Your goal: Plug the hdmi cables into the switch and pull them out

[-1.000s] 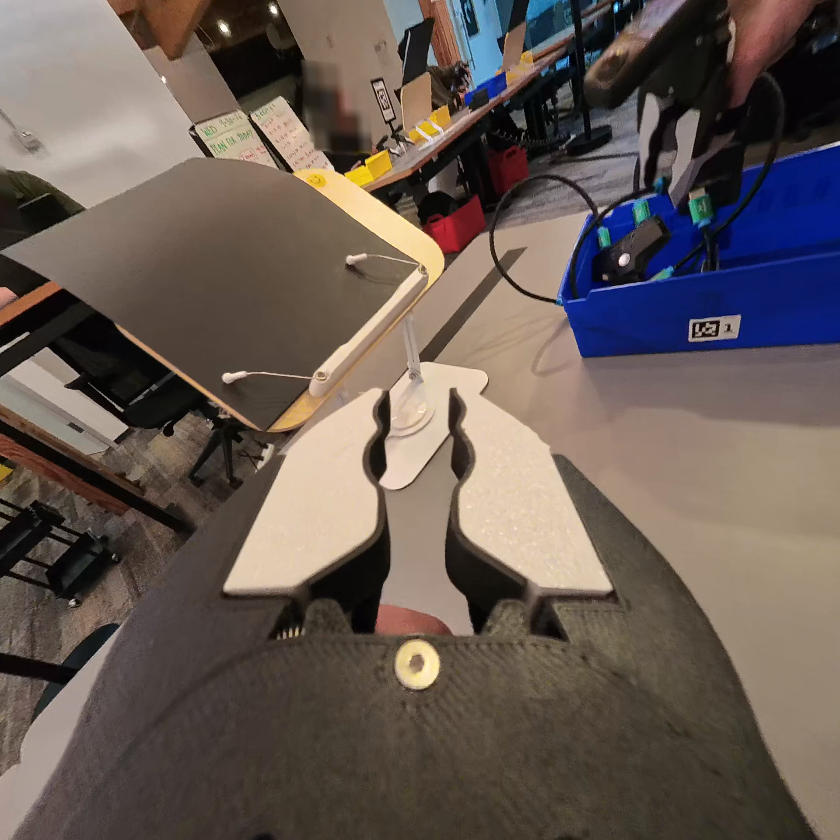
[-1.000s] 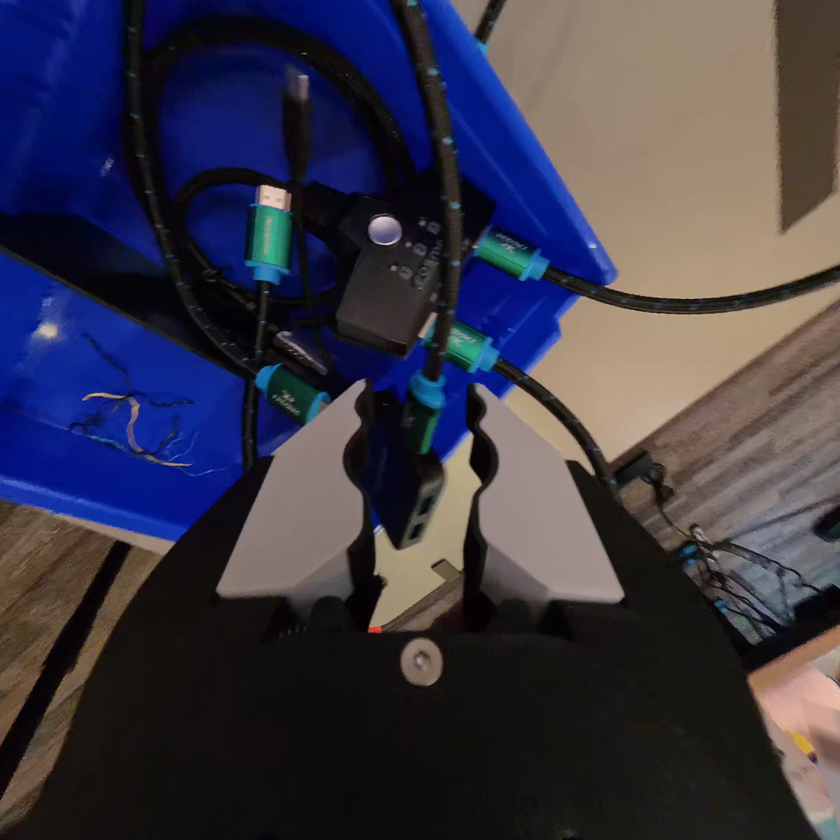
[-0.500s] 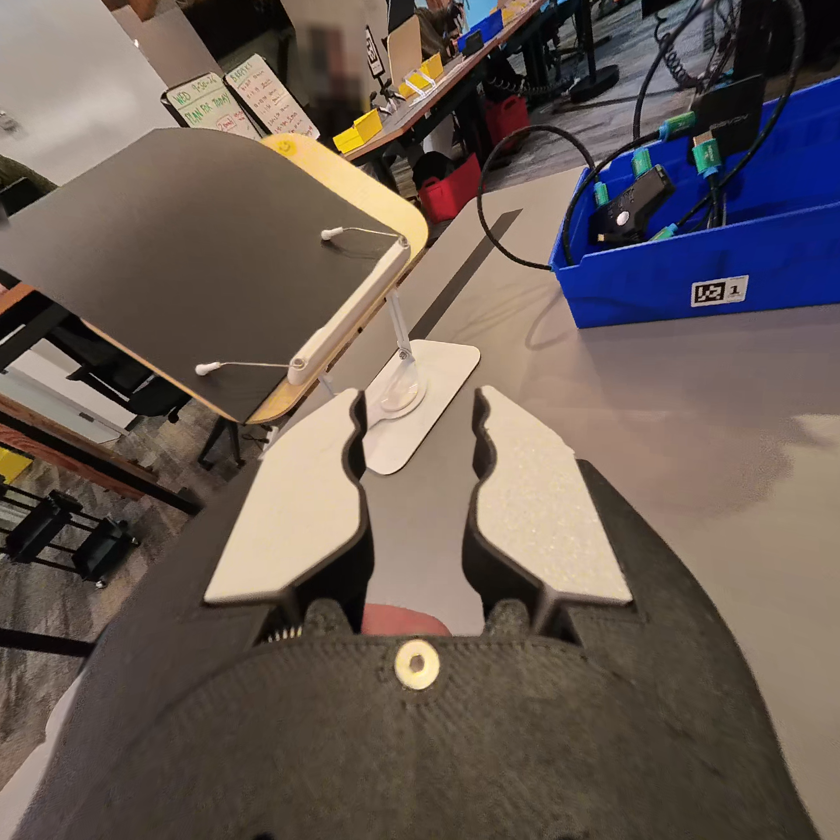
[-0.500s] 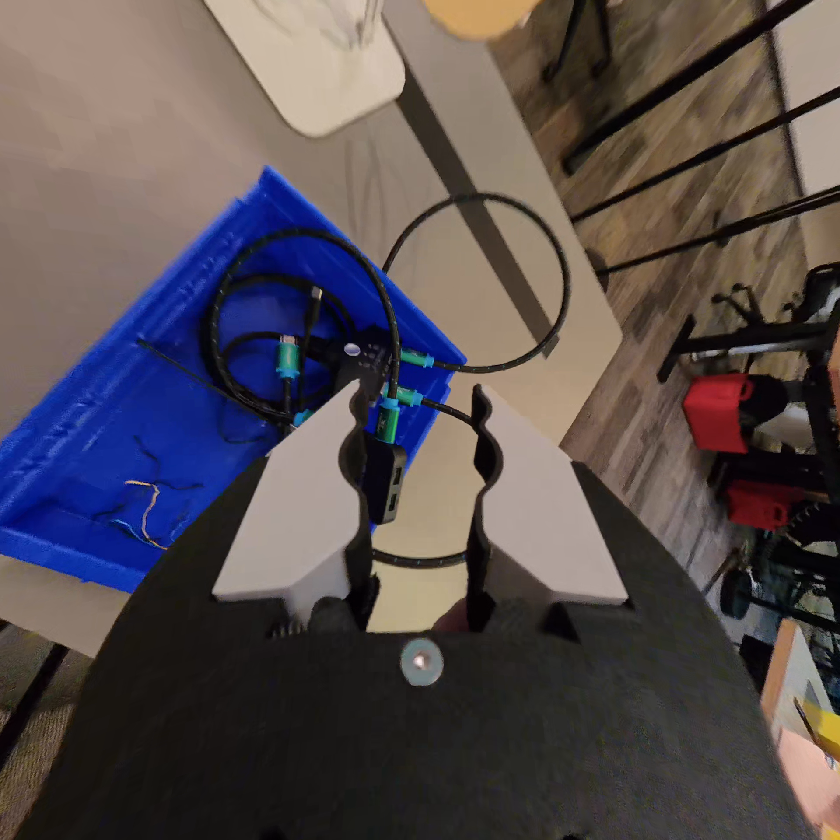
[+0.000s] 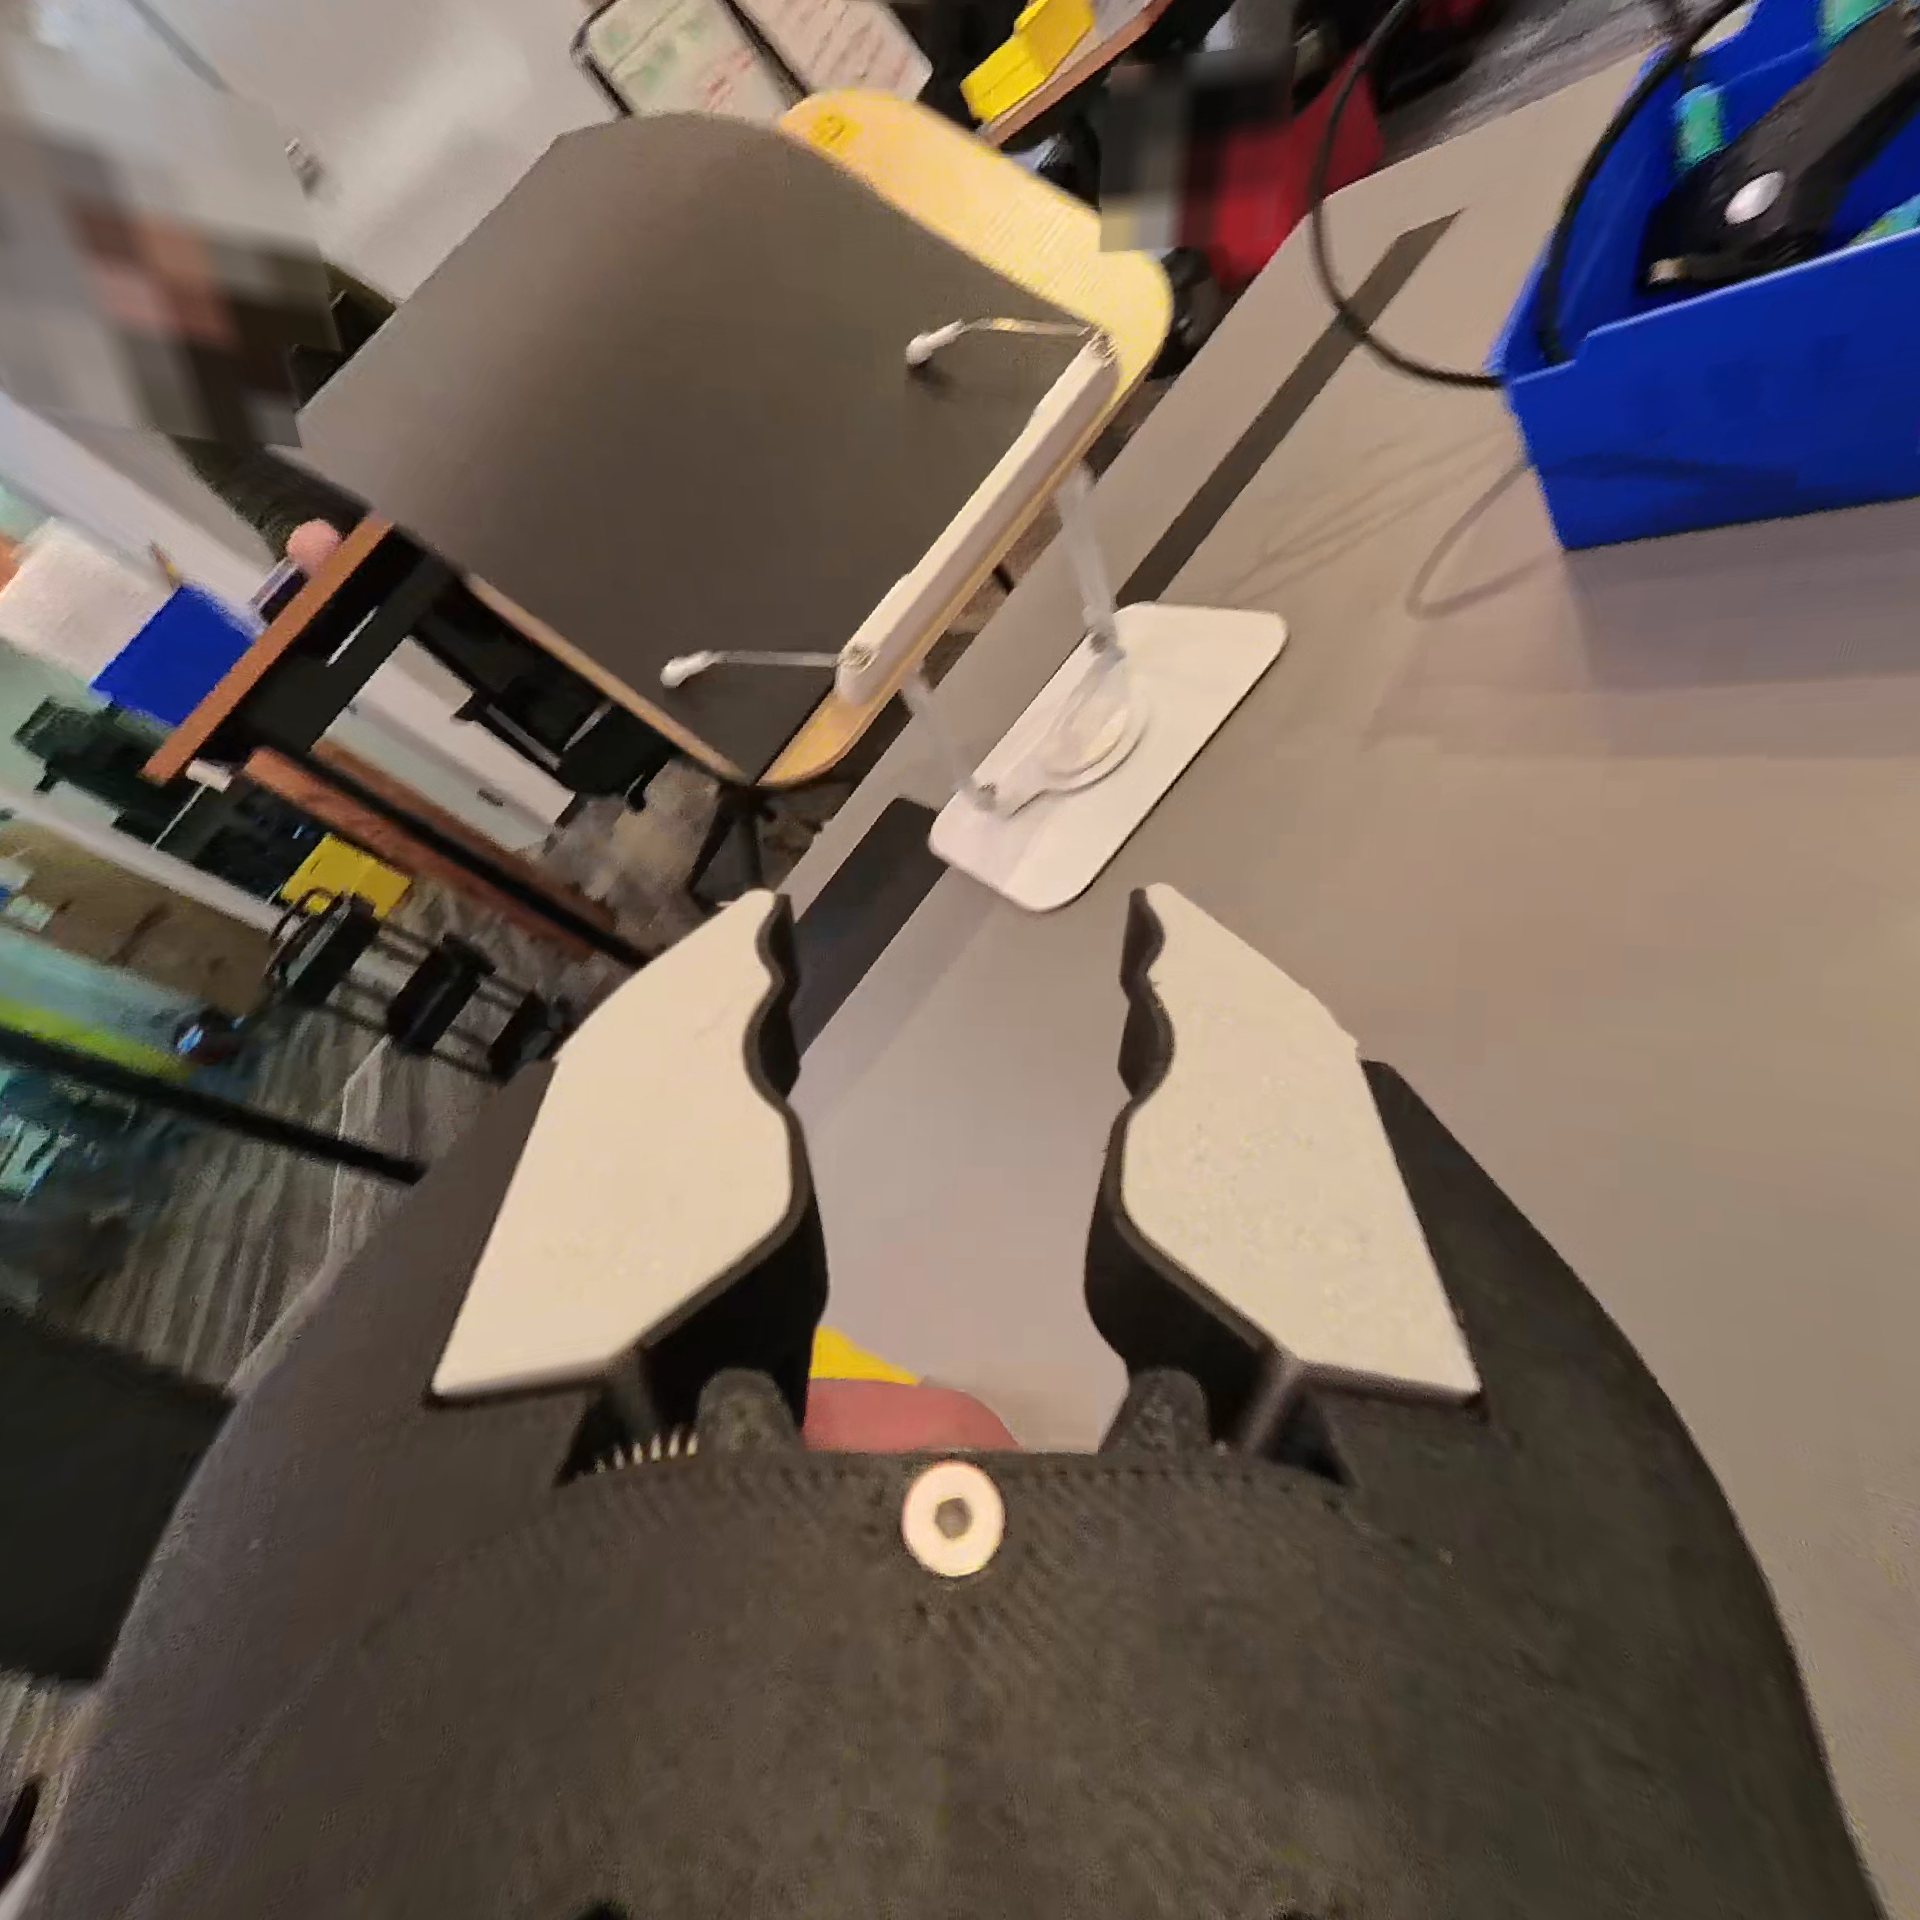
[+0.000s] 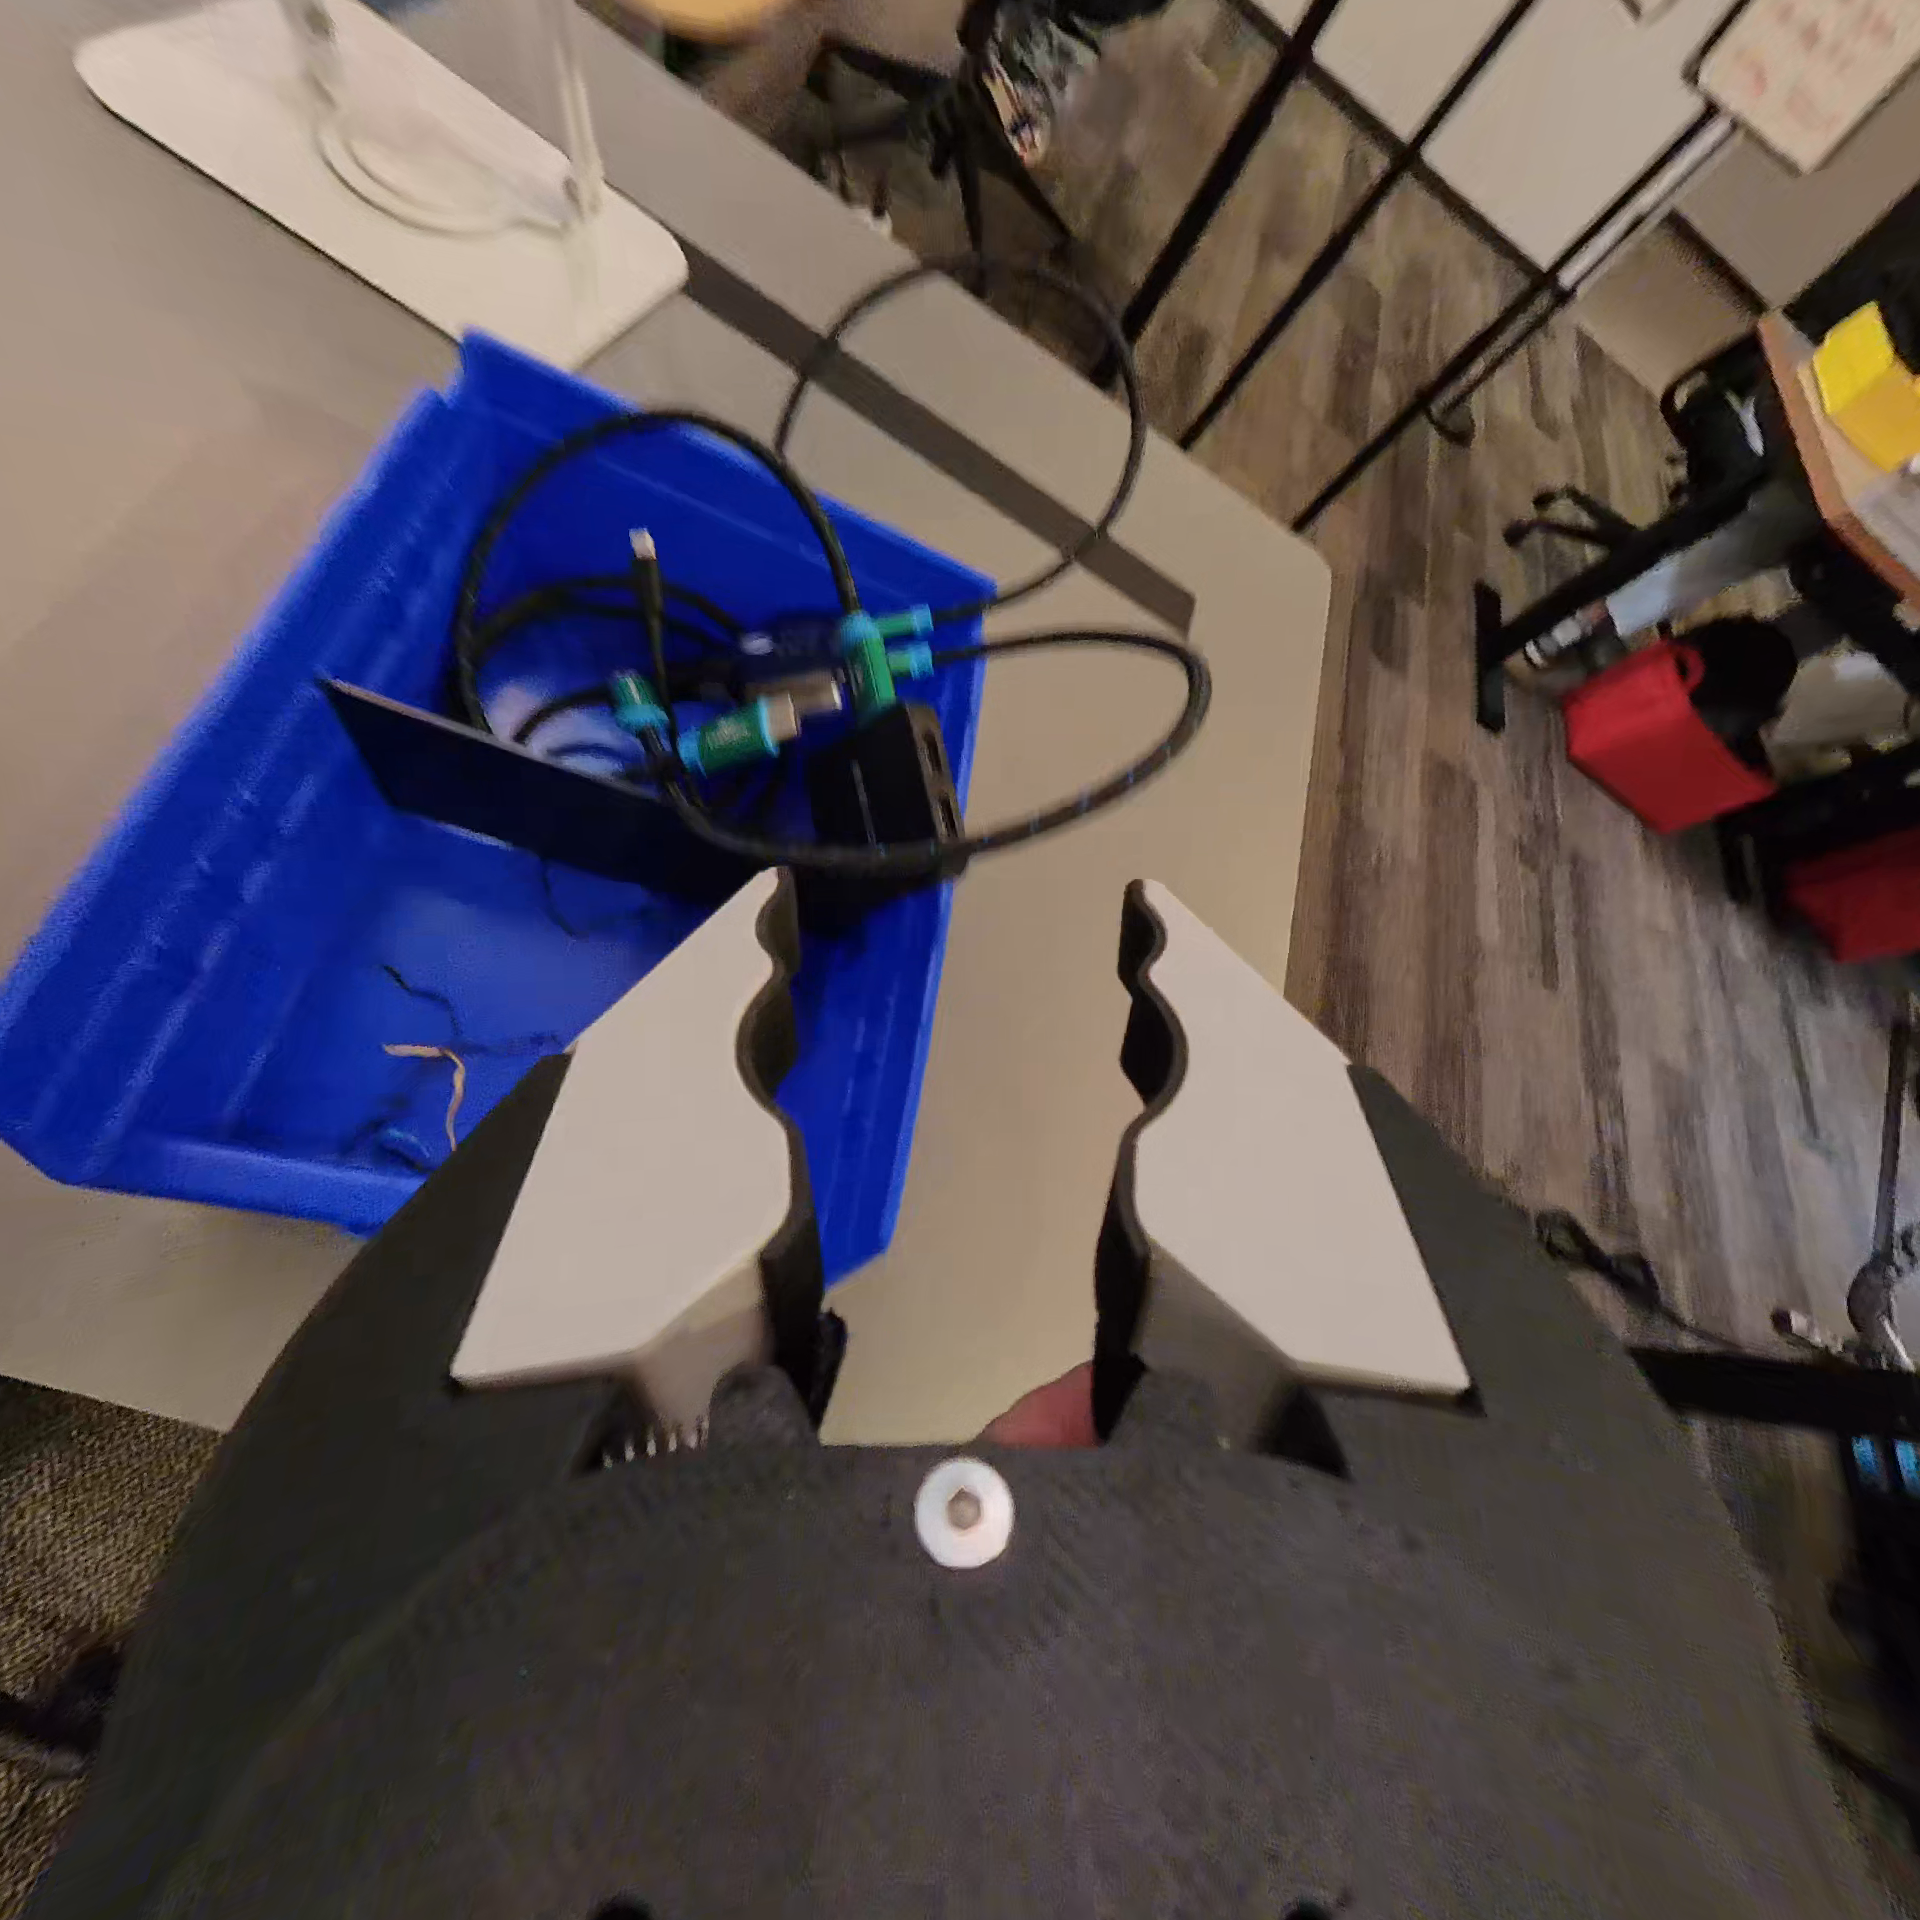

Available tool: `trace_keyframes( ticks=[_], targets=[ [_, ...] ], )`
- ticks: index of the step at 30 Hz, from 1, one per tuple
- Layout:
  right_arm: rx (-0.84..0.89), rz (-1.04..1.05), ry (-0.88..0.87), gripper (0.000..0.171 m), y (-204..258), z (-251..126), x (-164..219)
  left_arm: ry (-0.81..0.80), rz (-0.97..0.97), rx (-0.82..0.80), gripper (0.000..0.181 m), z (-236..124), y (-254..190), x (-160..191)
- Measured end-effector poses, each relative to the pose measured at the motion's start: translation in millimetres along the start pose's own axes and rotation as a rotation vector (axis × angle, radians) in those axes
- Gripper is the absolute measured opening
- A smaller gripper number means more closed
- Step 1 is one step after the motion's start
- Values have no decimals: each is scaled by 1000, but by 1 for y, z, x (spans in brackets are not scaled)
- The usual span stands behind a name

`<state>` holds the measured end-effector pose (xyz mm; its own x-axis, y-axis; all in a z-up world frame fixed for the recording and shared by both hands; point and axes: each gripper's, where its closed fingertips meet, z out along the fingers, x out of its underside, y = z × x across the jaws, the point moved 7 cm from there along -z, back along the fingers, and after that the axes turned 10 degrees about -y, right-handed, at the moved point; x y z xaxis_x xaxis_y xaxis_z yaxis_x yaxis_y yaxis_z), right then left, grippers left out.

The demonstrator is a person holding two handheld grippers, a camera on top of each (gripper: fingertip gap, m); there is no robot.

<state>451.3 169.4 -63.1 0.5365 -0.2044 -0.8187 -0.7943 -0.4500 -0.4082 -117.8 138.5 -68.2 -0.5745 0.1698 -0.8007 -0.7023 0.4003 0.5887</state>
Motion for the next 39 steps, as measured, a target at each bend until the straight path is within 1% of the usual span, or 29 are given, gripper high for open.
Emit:
trace_keyframes(
  ticks=[2, 5, 8, 10, 13, 18, 23, 28, 33, 36, 39],
  targets=[
    [28, 11, 41, 66, -3, 1, 23, 44, -18, -74, 60, -18, 15, 9],
    [49, 68, 53, 66, -7, 3, 50, 115, -22, -190, 60, -50, 36, 20],
    [64, 126, 58, 68, -11, 9, 71, 273, 51, -302, 57, -83, 51, 42],
    [67, 140, 79, 71, -11, 16, 85, 393, 68, -348, 63, -103, 56, 61],
    [54, 152, 93, 73, -9, 26, 99, 505, 59, -407, 70, -131, 60, 80],
    [25, 160, 95, 76, -6, 43, 105, 636, 35, -500, 73, -166, 65, 101],
    [8, 170, 86, 74, -5, 57, 104, 710, -27, -537, 74, -190, 65, 118],
    [-22, 156, 106, 73, 1, 69, 107, 733, -69, -550, 74, -200, 62, 128],
    [-52, 159, 100, 69, 7, 77, 110, 758, -109, -569, 78, -210, 65, 140],
    [-68, 158, 106, 67, 9, 81, 111, 794, -192, -554, 81, -222, 69, 155],
    [-116, 152, 125, 62, 14, 86, 114, 814, -362, -523, 88, -235, 71, 174]
  ],
)
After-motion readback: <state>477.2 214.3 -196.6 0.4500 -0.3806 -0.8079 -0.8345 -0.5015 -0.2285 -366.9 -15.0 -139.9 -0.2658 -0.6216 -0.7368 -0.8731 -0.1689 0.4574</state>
